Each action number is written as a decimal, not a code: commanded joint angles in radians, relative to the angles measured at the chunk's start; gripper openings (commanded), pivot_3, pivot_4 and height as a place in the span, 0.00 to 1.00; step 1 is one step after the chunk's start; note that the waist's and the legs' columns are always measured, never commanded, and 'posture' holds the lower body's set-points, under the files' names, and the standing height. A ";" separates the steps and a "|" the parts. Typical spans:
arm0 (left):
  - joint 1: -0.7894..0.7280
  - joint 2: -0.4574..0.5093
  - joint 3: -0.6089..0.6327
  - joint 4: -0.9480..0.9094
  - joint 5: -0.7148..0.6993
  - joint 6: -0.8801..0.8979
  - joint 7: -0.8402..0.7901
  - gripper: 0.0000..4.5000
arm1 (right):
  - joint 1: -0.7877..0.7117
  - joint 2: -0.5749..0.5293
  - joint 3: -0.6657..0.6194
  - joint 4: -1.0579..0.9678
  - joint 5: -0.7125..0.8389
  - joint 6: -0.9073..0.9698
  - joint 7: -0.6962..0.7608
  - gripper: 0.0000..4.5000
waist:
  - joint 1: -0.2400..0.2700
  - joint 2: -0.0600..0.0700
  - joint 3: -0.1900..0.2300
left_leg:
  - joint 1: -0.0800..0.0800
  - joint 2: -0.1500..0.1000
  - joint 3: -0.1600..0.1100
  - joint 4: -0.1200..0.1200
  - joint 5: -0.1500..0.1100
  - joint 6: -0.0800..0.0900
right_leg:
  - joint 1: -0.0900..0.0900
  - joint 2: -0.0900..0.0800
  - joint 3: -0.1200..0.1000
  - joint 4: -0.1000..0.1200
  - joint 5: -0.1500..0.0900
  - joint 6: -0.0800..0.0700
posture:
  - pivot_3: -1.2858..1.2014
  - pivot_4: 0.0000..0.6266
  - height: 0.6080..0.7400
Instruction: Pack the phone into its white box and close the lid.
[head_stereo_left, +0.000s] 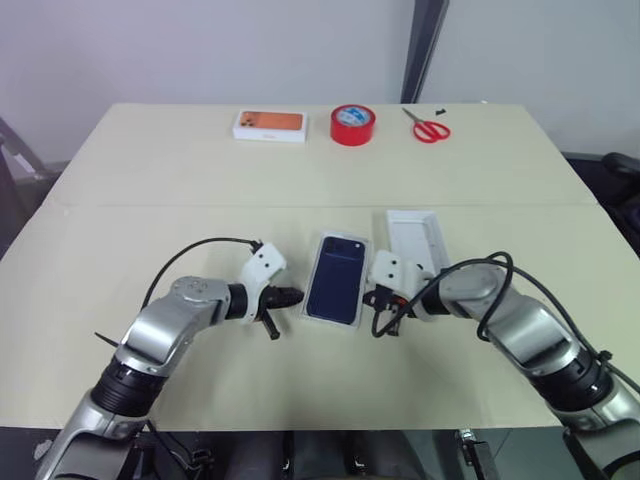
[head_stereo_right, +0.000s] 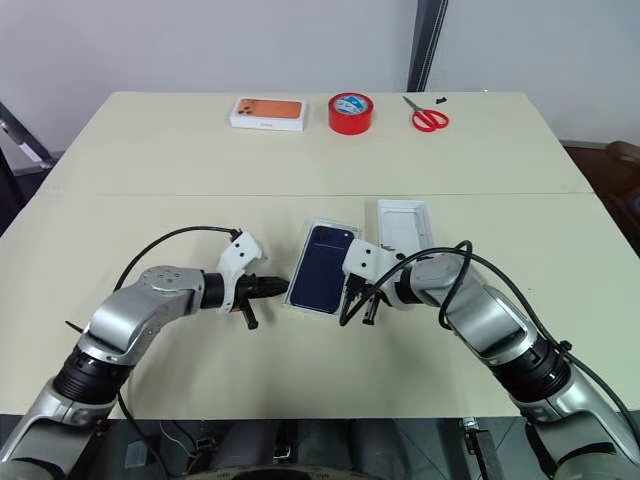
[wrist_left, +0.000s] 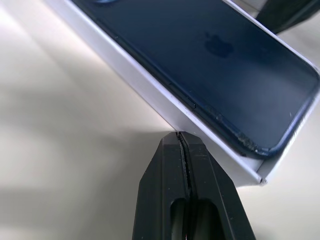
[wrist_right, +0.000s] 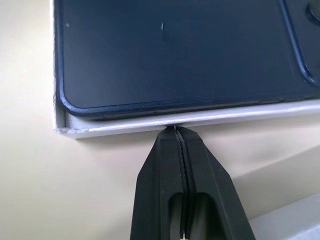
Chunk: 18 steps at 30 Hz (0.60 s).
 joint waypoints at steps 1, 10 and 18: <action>-0.016 -0.012 0.025 -0.067 -0.057 0.005 -0.032 0.01 | -0.036 0.002 -0.033 0.000 -0.003 -0.024 -0.013 0.00 | 0.000 0.000 0.000 | 0.000 0.000 0.000 0.000 0.000 0.000 | 0.000 0.000 0.000 0.000 0.000 0.000 | 0.52 0.24 0.88; -0.011 0.005 0.016 -0.062 -0.038 0.000 -0.038 0.01 | -0.035 -0.046 -0.069 0.020 -0.018 -0.104 0.012 0.00 | 0.000 0.000 0.000 | 0.000 0.000 0.000 0.000 0.000 0.000 | 0.000 0.000 0.000 0.000 0.000 0.000 | 0.52 0.24 0.88; 0.026 0.029 0.052 -0.073 -0.049 0.006 -0.030 0.01 | 0.062 -0.053 -0.180 -0.067 0.122 -0.139 0.093 0.00 | 0.000 0.000 0.000 | 0.000 0.000 0.000 0.000 0.000 0.000 | 0.001 0.000 0.000 0.000 0.000 0.000 | 0.52 0.24 0.88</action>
